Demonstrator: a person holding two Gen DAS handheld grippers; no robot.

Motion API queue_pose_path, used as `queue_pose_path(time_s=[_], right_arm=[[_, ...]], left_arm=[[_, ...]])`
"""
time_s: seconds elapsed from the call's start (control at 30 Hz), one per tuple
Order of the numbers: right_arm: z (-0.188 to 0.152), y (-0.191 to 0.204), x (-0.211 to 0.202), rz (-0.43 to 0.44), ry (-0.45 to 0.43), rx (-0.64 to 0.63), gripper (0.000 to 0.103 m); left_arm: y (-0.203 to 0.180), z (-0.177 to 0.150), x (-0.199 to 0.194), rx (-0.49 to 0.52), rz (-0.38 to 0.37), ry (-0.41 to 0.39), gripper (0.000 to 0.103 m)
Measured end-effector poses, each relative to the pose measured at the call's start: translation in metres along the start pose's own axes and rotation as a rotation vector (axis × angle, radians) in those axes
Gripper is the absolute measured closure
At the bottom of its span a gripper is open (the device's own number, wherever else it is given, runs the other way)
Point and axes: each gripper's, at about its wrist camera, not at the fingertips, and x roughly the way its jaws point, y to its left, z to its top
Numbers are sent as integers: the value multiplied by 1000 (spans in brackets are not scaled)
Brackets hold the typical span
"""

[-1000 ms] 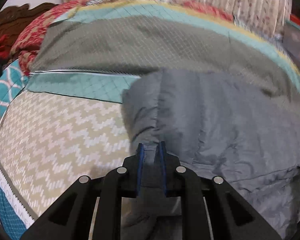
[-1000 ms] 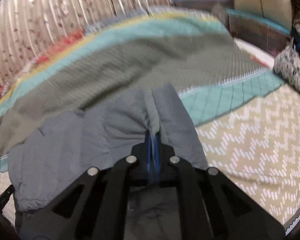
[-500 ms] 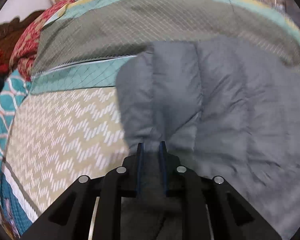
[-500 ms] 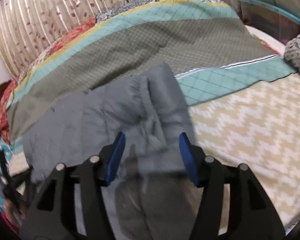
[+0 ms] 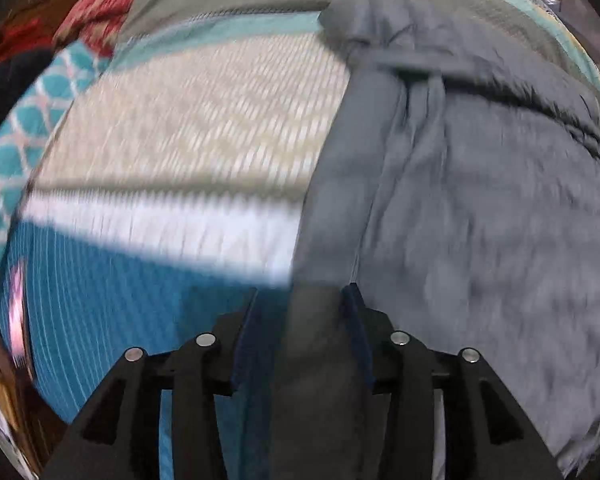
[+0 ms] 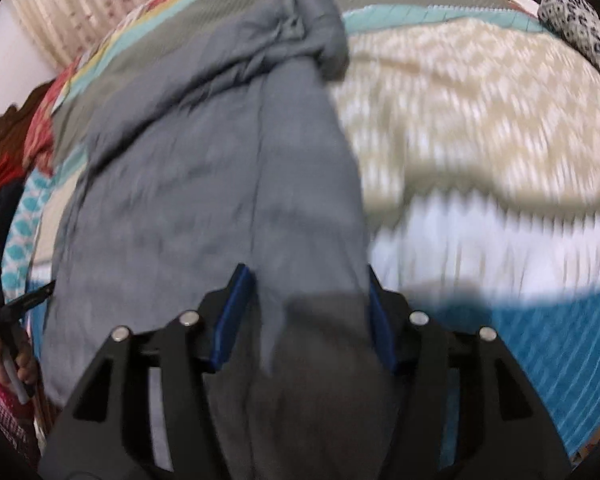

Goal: Fold large clothes

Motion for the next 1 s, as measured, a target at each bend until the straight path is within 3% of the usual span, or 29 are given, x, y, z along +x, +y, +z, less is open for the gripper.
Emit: queue_pose_path(time_s=[0.4, 0.7, 0.83, 1.0], right_arm=[[-72, -11, -46, 91, 25, 39, 49], [-113, -14, -58, 119, 61, 45, 49], [-121, -15, -66, 84, 47, 22, 49], [-130, -11, -68, -52, 56, -53, 49]], left_arm=[[38, -86, -40, -58, -47, 11, 57], [38, -120, -51, -67, -41, 13, 54], [32, -126, -54, -34, 3, 14, 54], [24, -134, -56, -23, 41, 20, 54]])
